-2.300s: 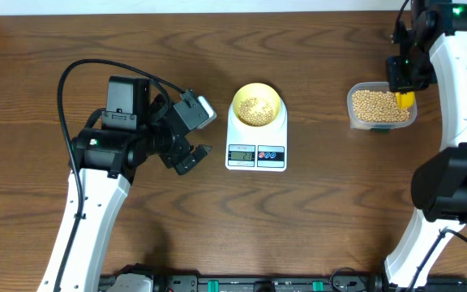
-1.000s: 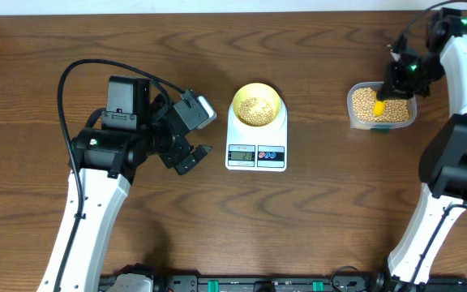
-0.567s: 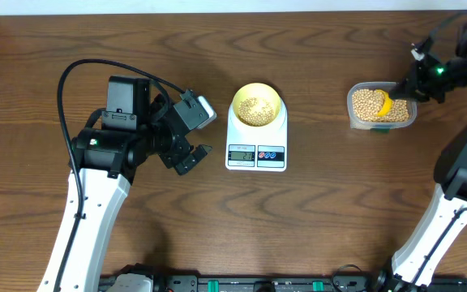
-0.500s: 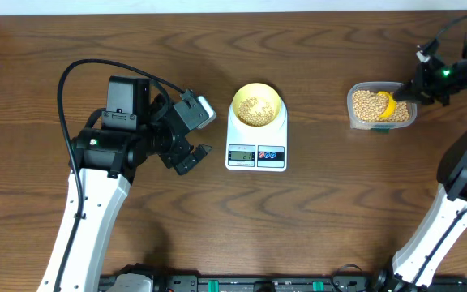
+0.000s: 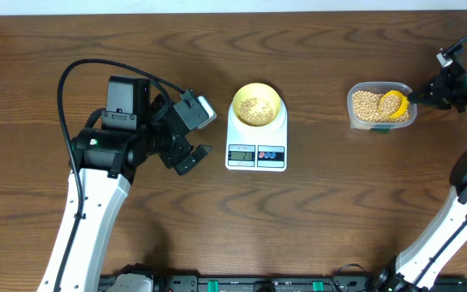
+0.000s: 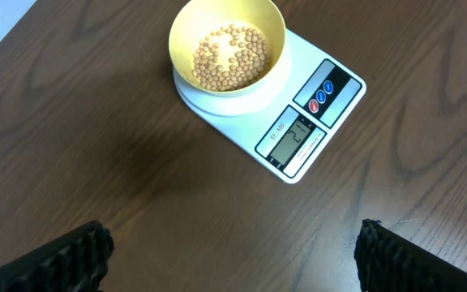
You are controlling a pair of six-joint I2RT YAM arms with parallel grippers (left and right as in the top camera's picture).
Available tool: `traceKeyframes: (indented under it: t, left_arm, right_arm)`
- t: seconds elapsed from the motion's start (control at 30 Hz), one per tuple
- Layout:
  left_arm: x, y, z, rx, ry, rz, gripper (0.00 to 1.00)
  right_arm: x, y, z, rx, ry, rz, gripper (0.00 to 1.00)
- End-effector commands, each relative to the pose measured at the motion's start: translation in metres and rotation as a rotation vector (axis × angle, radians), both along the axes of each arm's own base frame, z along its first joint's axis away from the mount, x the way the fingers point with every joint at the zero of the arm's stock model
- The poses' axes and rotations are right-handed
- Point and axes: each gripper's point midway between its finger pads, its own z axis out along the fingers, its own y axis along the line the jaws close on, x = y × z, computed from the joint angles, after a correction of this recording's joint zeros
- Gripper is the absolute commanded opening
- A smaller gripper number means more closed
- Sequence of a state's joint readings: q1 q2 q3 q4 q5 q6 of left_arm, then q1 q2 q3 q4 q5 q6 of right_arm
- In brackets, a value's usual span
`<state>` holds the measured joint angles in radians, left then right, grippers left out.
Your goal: Scoop item into bowl and weigh 50g on scale
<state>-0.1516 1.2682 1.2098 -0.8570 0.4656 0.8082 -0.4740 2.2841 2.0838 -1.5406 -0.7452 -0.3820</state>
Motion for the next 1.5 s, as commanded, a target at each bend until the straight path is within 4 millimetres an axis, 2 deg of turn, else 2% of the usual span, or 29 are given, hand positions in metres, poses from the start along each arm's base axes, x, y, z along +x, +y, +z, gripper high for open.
traceKeyframes:
  t: [0.0,0.27,0.43,0.63,0.73,0.93,1.2,1.33,1.4,1.47]
  left_arm:
    - [-0.001,0.0,-0.003,-0.01,0.017,0.007,0.97]
    - [-0.001,0.0,-0.003,-0.01,0.017,0.007,0.98]
    - [-0.001,0.0,-0.003,-0.01,0.017,0.007,0.98]
    - [-0.001,0.0,-0.003,-0.01,0.017,0.007,0.98]
    - [-0.001,0.0,-0.003,-0.01,0.017,0.007,0.98]
    - [-0.001,0.0,-0.003,-0.01,0.017,0.007,0.98]
    - [-0.001,0.0,-0.003,-0.01,0.017,0.007,0.97]
    - [-0.001,0.0,-0.003,-0.01,0.017,0.007,0.98]
    - [-0.001,0.0,-0.003,-0.01,0.017,0.007,0.98]
    - [-0.001,0.0,-0.003,-0.01,0.017,0.007,0.97]
  right_arm:
    - [0.004,0.009,0.007,0.087,-0.066,0.024,0.01]
    - [0.012,0.016,0.022,0.181,-0.117,-0.004,0.01]
    - [0.019,0.033,0.035,0.264,-0.159,0.0,0.01]
    - [0.026,0.073,0.044,0.321,-0.172,0.07,0.01]
    - [0.027,0.109,0.051,0.367,-0.177,0.134,0.01]
    - [0.029,0.156,0.05,0.381,-0.149,0.209,0.01]
    - [0.033,0.205,0.051,0.382,-0.132,0.27,0.01]
    - [0.032,0.231,0.059,0.376,-0.17,0.339,0.01]
    - [0.032,0.247,0.063,0.36,-0.203,0.384,0.01]
    - [0.031,0.257,0.058,0.295,-0.213,0.424,0.01]
